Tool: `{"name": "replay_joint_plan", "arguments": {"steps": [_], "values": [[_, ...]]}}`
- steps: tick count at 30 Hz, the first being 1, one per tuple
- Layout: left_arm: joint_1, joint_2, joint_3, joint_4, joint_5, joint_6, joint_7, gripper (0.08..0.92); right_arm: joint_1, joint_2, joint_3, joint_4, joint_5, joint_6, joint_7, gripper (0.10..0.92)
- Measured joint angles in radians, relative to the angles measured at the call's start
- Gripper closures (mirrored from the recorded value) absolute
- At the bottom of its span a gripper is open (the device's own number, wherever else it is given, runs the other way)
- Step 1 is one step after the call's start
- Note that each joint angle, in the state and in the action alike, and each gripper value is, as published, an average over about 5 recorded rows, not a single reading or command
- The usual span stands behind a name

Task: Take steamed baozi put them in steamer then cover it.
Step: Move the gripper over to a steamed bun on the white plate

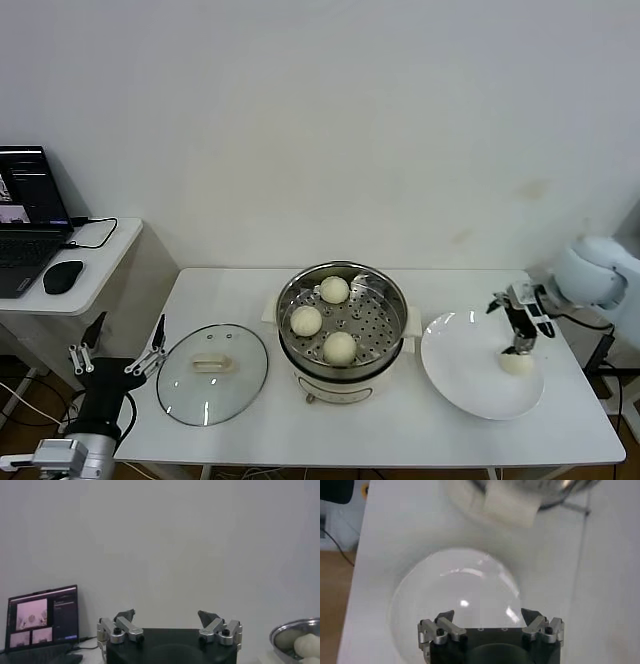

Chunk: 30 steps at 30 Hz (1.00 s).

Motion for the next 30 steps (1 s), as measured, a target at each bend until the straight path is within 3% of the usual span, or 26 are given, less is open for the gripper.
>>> {"name": "replay_joint_plan", "arguments": {"steps": [30], "values": [[0.017, -0.015, -0.019, 0.01, 0.001, -0.001, 0.0, 0.177, -0.293, 0.187, 0.245, -0.349, -0.237, 0.1, 0.046, 0.203]]}}
